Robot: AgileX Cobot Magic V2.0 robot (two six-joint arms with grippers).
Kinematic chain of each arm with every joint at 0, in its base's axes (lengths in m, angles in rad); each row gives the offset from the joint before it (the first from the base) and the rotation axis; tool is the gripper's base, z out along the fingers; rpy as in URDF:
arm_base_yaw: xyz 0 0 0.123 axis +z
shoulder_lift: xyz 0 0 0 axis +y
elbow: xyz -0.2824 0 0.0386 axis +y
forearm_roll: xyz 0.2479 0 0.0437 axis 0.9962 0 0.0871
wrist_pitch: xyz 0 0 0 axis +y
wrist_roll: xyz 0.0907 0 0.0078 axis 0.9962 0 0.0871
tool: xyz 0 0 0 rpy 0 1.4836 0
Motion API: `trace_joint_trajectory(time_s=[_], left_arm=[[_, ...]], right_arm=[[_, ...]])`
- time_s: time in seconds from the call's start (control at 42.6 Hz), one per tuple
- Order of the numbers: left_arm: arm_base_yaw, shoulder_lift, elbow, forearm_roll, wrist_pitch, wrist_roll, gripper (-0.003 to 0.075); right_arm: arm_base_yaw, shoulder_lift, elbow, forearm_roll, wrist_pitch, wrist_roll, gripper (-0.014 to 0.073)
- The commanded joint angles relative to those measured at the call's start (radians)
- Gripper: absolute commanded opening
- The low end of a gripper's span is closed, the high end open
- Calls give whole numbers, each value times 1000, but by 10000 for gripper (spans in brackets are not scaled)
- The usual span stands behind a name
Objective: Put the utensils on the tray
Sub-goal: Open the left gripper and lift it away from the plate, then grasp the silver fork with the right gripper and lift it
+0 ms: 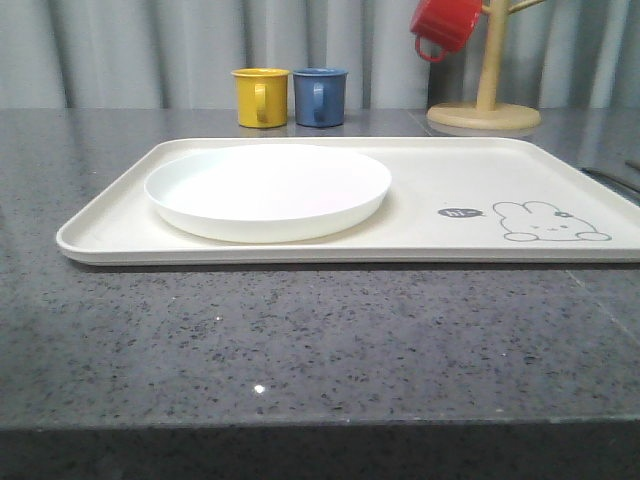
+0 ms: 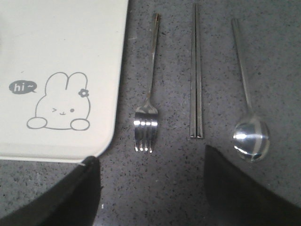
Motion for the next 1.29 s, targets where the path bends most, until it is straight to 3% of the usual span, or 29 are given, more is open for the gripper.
trace_joint_trajectory(time_s=[0.0,0.328,0.657,1.079,1.267], left_arm=[[-5,-2,-26,-3,-58,-10,450],[-5,-2,-26,-3,-58,-10,450],[-5,-2,-26,-3,-58,-10,450],[-5,-2,-26,-3,-60,-10,449],[-5,-2,-26,-3,-60,-10,449]], right_arm=[[-3,75,-99,0,11,-12,498],[-5,420,-328,-7,171,-12,442],[-5,694,-509,-6,227,-13,396],[-5,854,-609,0,255,-13,266],[-5,863,-609,0,266,-13,248]])
